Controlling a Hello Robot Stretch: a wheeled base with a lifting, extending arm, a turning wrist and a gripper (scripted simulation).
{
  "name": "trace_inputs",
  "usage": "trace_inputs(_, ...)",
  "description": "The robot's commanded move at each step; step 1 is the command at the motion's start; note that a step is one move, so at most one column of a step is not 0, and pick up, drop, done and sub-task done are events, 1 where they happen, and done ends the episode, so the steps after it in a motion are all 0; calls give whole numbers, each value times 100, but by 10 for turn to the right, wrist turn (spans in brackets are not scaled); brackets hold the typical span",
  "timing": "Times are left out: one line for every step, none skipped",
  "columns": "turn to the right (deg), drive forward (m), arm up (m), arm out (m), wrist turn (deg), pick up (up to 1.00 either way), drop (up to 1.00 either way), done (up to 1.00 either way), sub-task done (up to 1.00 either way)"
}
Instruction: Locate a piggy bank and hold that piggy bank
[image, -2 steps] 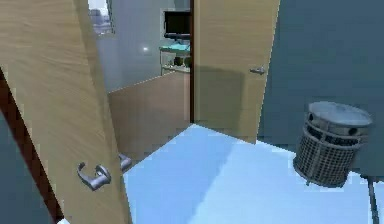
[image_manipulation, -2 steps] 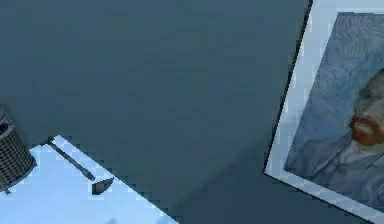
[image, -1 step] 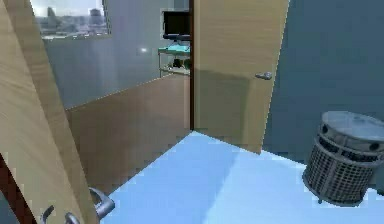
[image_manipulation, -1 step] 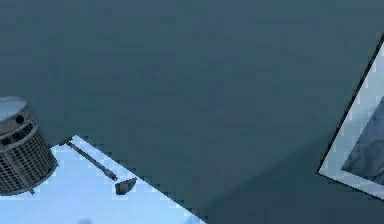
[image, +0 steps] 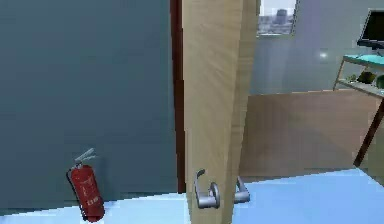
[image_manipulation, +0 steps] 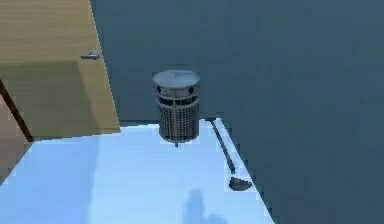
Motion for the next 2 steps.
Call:
trace_inputs(-450, 0, 0, 0, 0, 0, 0, 0, 0)
trace_inputs(-60, 0, 0, 0, 0, 0, 0, 0, 0)
